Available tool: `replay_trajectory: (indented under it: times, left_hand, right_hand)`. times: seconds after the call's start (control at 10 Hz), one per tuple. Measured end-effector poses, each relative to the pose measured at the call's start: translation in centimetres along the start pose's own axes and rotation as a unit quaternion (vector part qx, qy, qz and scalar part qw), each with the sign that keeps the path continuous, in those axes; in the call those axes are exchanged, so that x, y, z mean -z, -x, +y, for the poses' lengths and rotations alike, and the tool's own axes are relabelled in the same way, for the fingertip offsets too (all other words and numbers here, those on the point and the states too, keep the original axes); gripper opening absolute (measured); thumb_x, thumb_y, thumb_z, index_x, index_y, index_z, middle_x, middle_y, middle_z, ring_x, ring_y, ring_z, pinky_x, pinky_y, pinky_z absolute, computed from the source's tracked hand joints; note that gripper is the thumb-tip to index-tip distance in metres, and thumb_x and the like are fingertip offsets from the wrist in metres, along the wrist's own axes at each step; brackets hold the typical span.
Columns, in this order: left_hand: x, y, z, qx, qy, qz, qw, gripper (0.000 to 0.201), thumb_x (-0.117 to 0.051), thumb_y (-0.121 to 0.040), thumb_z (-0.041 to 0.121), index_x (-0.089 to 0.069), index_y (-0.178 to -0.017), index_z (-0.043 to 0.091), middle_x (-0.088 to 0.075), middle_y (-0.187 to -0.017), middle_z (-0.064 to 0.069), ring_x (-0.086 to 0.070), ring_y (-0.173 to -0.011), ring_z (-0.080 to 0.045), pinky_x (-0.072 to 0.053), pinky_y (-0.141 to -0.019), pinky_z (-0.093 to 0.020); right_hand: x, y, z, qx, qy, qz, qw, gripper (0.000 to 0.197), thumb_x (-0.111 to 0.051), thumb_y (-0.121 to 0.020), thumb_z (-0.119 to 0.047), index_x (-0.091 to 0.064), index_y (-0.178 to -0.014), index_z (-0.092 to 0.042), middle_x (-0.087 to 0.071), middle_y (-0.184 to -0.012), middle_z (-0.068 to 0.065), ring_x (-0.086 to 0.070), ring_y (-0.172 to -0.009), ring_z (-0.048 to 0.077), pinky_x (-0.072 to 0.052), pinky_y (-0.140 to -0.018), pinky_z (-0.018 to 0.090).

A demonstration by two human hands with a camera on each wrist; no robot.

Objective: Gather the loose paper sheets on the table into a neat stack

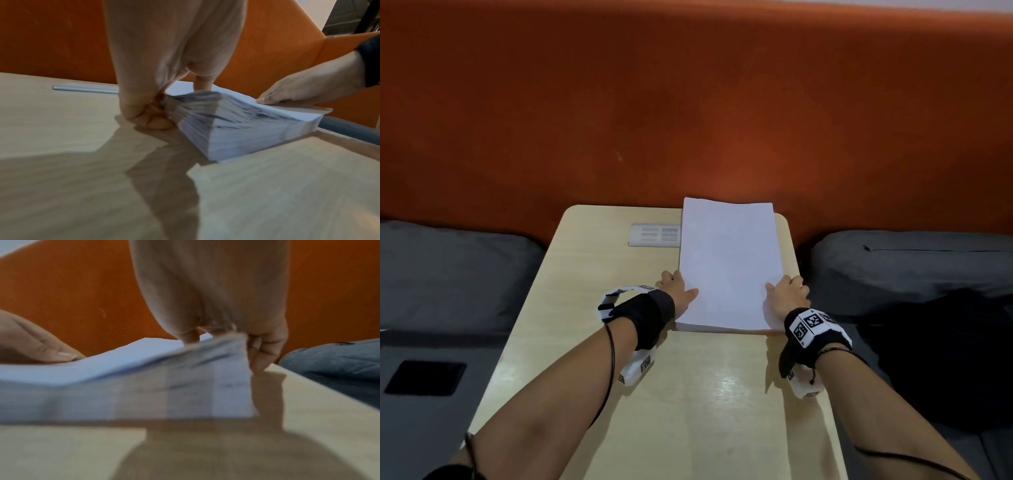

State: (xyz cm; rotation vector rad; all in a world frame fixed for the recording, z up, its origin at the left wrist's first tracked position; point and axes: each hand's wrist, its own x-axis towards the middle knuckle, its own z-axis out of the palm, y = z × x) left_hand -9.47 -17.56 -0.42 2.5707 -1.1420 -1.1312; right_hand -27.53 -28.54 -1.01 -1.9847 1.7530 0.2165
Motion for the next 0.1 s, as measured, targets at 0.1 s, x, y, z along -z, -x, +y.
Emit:
replay_trajectory:
  times: [0.1]
  left_hand:
    - [1.03, 0.21, -0.39, -0.020, 0.046, 0.035, 0.998, 0.065, -0.041, -0.097, 0.036, -0.010, -0.147, 0.008, -0.019, -0.145, -0.016, -0.027, -0.131, -0.035, -0.030, -0.107, -0.041]
  right_hand:
    - [2.14, 0.34, -0.28, 0.018, -0.013, 0.028, 0.999, 0.057, -0.046, -0.095, -0.038, -0.030, -0.138, -0.004, -0.029, -0.140, 0.017, -0.030, -0.127, 0.036, -0.032, -0.102, 0.046]
